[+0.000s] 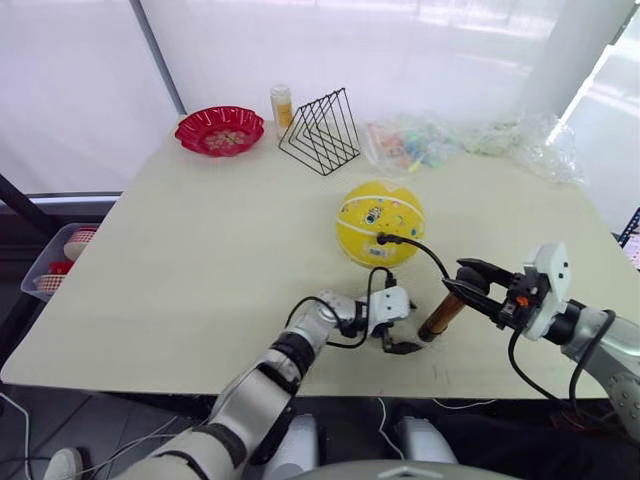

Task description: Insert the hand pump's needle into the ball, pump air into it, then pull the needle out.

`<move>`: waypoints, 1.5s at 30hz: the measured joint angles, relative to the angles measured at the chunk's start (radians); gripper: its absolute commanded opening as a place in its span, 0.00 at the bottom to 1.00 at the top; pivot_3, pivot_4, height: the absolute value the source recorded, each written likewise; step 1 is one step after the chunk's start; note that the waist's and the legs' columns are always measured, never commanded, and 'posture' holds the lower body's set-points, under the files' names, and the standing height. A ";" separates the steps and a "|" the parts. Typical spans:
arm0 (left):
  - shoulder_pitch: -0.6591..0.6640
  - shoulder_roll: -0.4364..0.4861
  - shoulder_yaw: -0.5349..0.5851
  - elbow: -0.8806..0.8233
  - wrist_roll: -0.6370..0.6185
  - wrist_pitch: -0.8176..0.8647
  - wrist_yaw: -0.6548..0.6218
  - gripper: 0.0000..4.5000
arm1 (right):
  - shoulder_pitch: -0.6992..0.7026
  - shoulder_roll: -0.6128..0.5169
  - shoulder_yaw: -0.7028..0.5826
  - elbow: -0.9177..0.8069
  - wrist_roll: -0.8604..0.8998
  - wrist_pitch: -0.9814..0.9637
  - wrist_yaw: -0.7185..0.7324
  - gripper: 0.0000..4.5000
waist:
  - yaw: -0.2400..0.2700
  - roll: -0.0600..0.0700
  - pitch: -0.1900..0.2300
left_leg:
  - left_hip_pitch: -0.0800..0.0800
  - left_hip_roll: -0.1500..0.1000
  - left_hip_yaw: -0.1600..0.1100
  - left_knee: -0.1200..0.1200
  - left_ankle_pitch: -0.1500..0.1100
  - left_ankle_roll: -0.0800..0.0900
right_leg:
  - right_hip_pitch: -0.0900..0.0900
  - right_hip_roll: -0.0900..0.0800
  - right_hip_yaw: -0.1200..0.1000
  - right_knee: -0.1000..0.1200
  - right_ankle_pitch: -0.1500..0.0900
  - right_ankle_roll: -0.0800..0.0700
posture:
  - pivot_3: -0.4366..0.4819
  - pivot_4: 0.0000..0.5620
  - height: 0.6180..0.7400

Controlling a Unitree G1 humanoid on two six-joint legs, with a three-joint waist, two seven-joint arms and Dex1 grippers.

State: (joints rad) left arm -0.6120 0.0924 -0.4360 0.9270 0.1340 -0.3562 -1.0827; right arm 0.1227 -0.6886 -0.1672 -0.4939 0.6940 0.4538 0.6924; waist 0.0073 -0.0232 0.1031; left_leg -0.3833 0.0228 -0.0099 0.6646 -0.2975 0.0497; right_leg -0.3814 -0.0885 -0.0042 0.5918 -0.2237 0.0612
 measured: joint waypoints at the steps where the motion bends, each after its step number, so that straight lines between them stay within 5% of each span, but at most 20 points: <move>1: 0.014 0.024 0.000 -0.043 -0.008 0.002 -0.033 1.00 | -0.001 0.002 -0.001 -0.001 0.000 -0.001 0.000 0.44 | 0.000 0.002 0.001 | 0.000 0.000 0.000 0.000 0.000 0.000 | 0.000 0.000 0.000 0.000 0.000 0.000 | 0.48 0.27 0.96; 6: 0.097 0.174 0.013 -0.235 -0.063 0.033 -0.162 1.00 | 0.000 0.022 -0.006 -0.004 0.000 -0.008 -0.001 0.44 | 0.000 0.009 0.007 | -0.004 0.000 0.001 0.000 0.000 -0.001 | -0.004 -0.001 0.001 0.000 0.000 0.000 | 0.48 0.27 0.96; 16: 0.348 0.442 0.214 -0.684 -0.341 0.186 -0.268 1.00 | 0.002 0.039 -0.006 -0.018 -0.008 -0.026 -0.007 0.44 | 0.007 0.017 0.012 | -0.015 -0.001 0.001 0.002 0.004 -0.006 | -0.013 -0.003 0.000 0.001 0.000 0.000 | 0.48 0.27 0.96; 27: 0.485 0.561 0.416 -0.850 -0.575 0.290 -0.301 1.00 | 0.000 0.031 -0.017 -0.020 -0.013 -0.029 0.008 0.44 | 0.009 0.021 0.016 | -0.015 -0.002 0.001 0.004 0.004 -0.006 | -0.013 0.001 -0.005 0.003 0.000 0.000 | 0.48 0.27 0.96; 45: 0.510 0.573 0.445 -1.007 -0.647 0.352 -0.289 1.00 | -0.097 -0.147 -0.193 0.038 0.039 0.047 0.081 0.44 | 0.006 0.023 0.049 | -0.014 -0.008 0.004 0.010 0.006 -0.008 | -0.015 0.011 -0.001 0.017 0.000 0.005 | 0.48 0.27 0.96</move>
State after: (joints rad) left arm -0.1017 0.6652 0.0092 -0.0804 -0.5128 -0.0044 -1.3720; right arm 0.0256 -0.8353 -0.3601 -0.4557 0.7327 0.5011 0.7736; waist 0.0138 0.0001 0.1524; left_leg -0.3970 0.0152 -0.0055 0.6744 -0.2915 0.0414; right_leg -0.3966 -0.0774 -0.0051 0.6092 -0.2241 0.0663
